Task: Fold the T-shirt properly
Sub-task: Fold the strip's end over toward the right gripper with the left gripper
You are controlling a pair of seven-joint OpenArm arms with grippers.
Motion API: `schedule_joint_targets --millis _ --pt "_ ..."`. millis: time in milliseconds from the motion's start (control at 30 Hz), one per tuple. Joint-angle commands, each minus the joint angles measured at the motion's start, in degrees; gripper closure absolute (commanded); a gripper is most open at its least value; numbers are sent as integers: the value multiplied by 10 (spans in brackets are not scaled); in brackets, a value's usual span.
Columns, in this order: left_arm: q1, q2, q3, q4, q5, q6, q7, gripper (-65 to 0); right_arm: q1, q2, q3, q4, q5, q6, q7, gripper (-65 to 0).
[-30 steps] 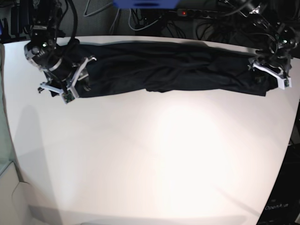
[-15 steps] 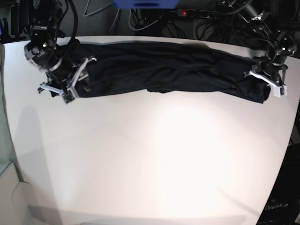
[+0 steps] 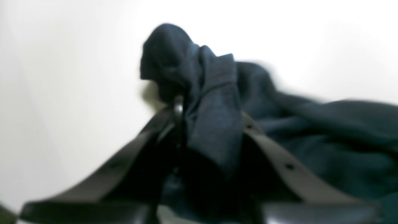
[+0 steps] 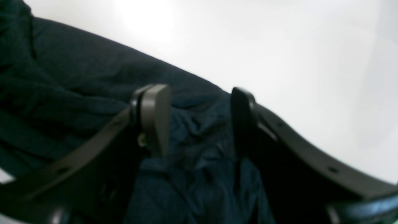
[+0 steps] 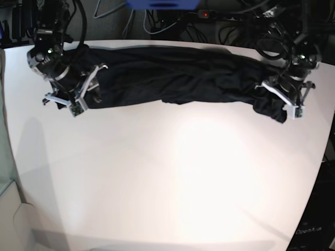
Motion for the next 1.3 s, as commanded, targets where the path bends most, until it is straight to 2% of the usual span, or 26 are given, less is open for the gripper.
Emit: schedule_joint_targets --millis 0,233,300,433,633,700,867,1167,1267 --pt "0 -1 18 30 -8 -3 -1 0 4 3 1 9 8 2 14 -321" --pt "22 3 142 120 -8 -3 57 0 17 6 5 10 7 2 14 -321" --pt "33 3 171 131 -7 -3 69 0 19 16 5 11 6 2 14 -321" --pt "62 -1 237 135 -8 -3 68 0 30 21 12 12 6 2 14 -321" --pt "87 -1 335 135 -8 -3 67 0 58 21 60 11 6 2 14 -321" --pt "87 3 360 135 -8 -3 67 0 66 36 74 11 6 2 11 -323" --pt "85 2 428 135 -6 -3 67 0 66 58 78 11 6 2 9 -322" --pt "63 14 526 128 -4 -3 67 0 63 63 78 11 6 2 9 -322" --pt "54 11 562 128 -5 24 67 0 63 75 78 11 6 2 9 -322"
